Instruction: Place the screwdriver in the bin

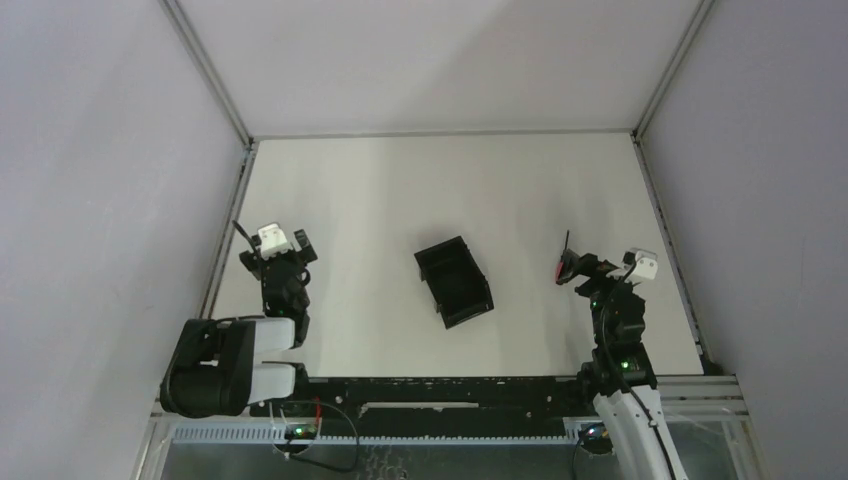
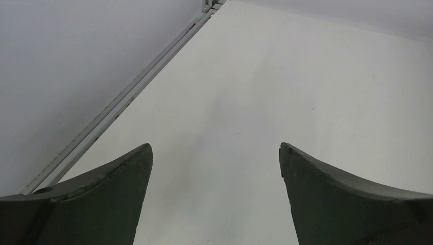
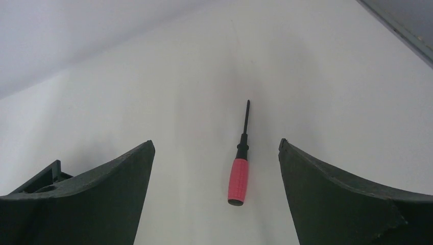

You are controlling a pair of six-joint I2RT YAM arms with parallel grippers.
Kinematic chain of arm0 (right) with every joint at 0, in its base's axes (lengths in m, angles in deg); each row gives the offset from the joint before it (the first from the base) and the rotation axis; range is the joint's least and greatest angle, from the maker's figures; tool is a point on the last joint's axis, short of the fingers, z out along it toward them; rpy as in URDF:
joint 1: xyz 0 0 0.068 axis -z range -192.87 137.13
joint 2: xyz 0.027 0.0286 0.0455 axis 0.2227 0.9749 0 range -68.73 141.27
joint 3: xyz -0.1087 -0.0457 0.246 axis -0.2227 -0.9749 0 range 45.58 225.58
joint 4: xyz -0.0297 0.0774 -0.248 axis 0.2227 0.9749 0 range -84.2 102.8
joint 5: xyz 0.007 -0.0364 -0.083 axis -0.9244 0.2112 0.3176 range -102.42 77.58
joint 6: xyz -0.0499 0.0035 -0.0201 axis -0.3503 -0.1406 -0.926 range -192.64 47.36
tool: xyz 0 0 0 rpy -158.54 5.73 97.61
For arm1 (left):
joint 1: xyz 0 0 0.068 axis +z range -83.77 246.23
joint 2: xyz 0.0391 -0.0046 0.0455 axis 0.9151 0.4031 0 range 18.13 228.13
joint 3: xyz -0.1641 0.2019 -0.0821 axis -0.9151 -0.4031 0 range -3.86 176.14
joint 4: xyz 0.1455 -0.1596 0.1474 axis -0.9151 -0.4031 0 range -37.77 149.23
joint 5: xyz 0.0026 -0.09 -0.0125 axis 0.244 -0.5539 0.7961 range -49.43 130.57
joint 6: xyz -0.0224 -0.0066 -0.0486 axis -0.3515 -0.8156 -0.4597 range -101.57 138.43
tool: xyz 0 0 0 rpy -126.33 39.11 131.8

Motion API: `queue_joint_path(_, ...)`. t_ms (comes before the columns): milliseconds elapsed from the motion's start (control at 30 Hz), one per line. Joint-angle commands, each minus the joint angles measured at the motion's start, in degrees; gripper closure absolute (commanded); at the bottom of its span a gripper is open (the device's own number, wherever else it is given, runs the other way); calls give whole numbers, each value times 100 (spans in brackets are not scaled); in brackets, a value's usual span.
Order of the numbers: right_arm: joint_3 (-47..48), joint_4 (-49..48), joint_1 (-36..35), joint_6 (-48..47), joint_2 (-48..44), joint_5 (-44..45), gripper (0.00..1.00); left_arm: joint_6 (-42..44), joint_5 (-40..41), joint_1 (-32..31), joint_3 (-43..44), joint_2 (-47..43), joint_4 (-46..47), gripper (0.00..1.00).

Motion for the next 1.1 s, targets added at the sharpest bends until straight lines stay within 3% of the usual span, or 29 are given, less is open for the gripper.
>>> queue_joint_path(0, 352, -160, 33, 100, 194, 32, 0, 27, -61, 41, 256, -22, 85, 2)
queue_joint_path(167, 1669, 486, 55, -3, 1408, 35, 0, 29, -61, 37, 251, -26, 83, 2)
queue_joint_path(400, 4560, 2909, 338, -155, 4754, -262, 2, 26, -68, 34, 246, -27, 87, 2)
queue_joint_path(500, 5449, 3671, 503, -294, 6216, -650, 9, 26, -69, 40, 247, -23, 84, 2)
queue_joint_path(767, 5828, 3882, 698, -378, 8482, -1317, 29, 27, -70, 37, 249, -31, 89, 2)
queue_joint_path(933, 5716, 3852, 669, -444, 9050, -1344, 38, 29, -70, 41, 251, -26, 89, 2)
queue_joint_path(1000, 5646, 3828, 673, -451, 9161, -1336, 47, 27, -70, 38, 245, -27, 89, 2)
queue_joint_path(1067, 5638, 3855, 672, -481, 9260, -1327, 65, 27, -70, 45, 250, -26, 90, 2)
